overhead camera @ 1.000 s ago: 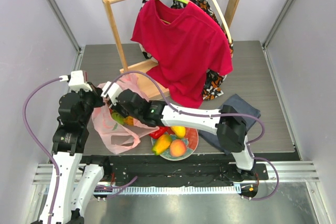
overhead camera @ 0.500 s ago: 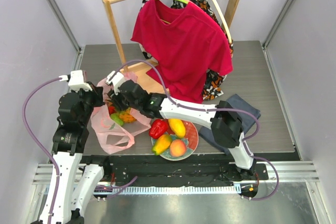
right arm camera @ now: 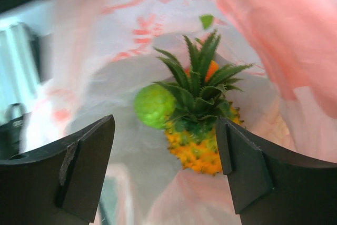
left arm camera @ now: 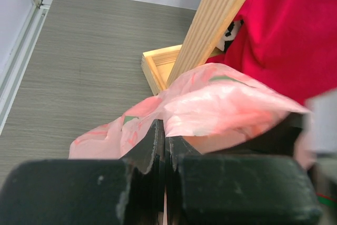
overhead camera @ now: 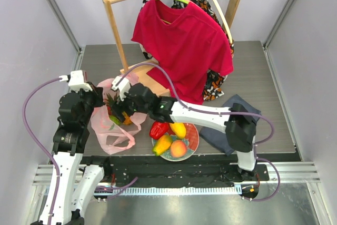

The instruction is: Place the fruits into the plastic bag

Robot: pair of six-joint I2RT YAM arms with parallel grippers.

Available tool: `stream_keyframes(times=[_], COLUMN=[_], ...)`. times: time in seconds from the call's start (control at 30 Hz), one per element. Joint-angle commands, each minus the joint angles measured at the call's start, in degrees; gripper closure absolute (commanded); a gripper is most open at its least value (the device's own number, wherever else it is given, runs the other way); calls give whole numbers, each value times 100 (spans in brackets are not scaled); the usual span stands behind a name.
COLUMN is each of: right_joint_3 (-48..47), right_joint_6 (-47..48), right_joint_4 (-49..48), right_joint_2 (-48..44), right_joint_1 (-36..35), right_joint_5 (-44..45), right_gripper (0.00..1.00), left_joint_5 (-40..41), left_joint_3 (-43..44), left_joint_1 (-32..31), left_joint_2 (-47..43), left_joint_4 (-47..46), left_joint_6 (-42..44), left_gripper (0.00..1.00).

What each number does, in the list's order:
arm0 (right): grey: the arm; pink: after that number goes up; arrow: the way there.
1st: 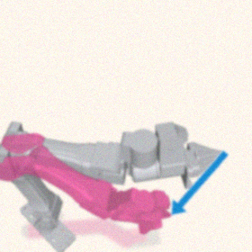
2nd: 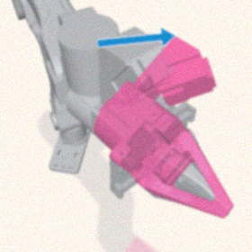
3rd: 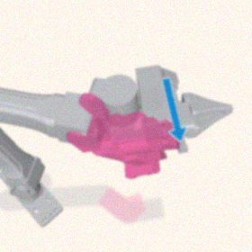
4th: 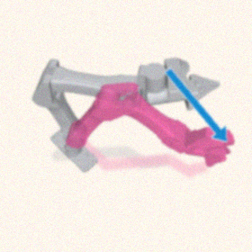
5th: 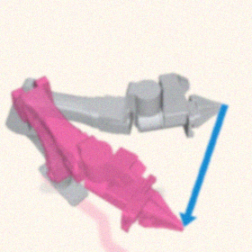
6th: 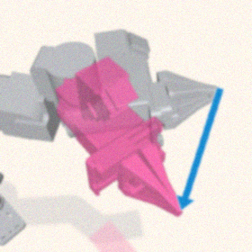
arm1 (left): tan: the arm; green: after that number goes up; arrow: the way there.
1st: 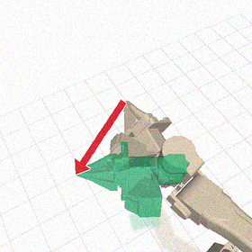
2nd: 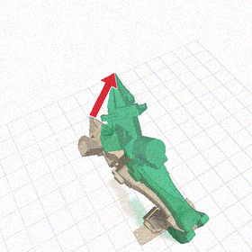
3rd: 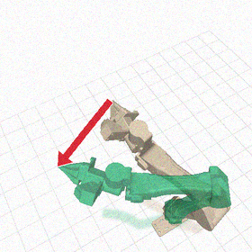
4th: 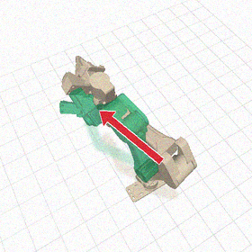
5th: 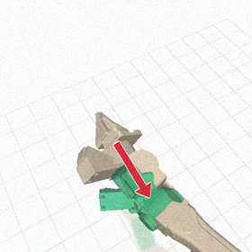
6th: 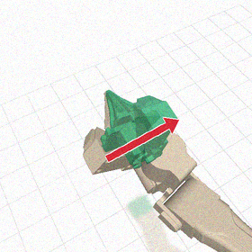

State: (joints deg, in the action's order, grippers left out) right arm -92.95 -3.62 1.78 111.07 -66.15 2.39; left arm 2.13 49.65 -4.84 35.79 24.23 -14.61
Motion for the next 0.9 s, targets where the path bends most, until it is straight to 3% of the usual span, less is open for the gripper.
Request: stream_keyframes(times=[0.0, 0.27, 0.33, 0.47, 0.5, 0.63, 0.7, 0.87], right_joint_3=[512, 1287, 1323, 1542, 1560, 1744, 2034, 2394], right_joint_6=[-130, -841, -1026, -827, -764, -570, -483, -649], right_joint_4=[-845, -1671, -1725, -1095, -579, 436, 586, 920], right_joint_2=[-1121, -1816, -1922, -2352, -2422, -2887, -3073, -3205], right_joint_1=[-12, -3, -3, 6, -3, -12, -100, -126], right_joint_5=[-765, -2846, -2981, -1965, -1179, 426, 848, 930], right_gripper=[14, 10, 10, 10, 10, 10, 10, 10], left_joint_5=[296, 34, -90, -37, -37, -55, -37, -11], left_joint_3=[1, -34, -17, 1, 1, 54, 63, 62], left_joint_1=[27, 18, 18, 27, 27, 18, 18, 27], left_joint_2=[16, 121, 200, 253, 270, 420, 446, 499], left_joint_4=[-182, -296, -296, -252, -235, -164, -147, -146], left_joint_6=[-59, -261, -262, -253, -253, -244, -244, -244], left_gripper=[100, 100, 100, 100, 100, 100, 100, 100])
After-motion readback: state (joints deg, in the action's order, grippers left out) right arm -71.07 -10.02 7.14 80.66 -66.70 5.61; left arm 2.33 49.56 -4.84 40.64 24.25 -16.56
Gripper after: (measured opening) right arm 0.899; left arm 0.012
